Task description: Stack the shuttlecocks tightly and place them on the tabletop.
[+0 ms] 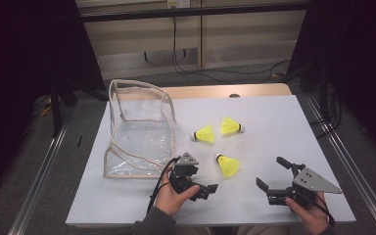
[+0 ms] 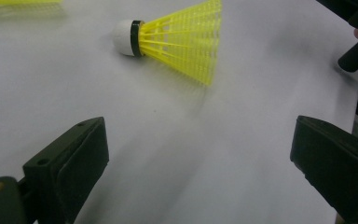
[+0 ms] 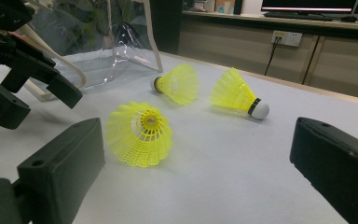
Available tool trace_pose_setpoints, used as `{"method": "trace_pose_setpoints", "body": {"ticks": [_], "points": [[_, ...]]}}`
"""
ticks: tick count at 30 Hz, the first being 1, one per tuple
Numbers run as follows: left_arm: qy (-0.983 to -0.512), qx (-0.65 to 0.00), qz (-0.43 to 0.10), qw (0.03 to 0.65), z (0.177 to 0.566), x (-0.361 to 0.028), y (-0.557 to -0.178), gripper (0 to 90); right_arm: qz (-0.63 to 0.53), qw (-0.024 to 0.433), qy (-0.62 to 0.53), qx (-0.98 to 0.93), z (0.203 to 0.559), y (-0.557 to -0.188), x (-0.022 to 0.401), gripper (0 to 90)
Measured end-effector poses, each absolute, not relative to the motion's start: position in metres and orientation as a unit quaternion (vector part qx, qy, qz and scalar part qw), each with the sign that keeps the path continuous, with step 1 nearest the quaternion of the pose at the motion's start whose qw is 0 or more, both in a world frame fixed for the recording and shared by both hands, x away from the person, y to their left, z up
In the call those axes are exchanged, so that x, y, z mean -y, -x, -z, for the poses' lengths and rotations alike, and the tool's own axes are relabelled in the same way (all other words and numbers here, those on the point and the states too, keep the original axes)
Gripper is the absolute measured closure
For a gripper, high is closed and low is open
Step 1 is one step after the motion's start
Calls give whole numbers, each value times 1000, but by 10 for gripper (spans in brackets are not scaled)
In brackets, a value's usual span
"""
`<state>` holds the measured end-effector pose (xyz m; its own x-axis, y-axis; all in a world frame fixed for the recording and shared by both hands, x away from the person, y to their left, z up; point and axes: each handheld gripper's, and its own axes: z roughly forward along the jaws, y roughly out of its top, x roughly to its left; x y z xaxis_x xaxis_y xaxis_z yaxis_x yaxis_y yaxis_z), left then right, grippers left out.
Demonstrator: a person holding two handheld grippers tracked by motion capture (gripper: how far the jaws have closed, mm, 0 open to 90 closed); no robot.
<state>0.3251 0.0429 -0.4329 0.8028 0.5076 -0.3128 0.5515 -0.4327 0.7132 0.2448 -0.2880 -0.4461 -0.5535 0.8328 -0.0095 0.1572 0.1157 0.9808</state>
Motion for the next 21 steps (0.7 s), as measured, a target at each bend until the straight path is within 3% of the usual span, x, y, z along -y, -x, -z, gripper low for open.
{"method": "trace_pose_setpoints", "body": {"ticks": [21], "points": [[-853,-290,45,431,432,-51,-319,43,-557,303,-362,-683,446,-245,288,24]]}}
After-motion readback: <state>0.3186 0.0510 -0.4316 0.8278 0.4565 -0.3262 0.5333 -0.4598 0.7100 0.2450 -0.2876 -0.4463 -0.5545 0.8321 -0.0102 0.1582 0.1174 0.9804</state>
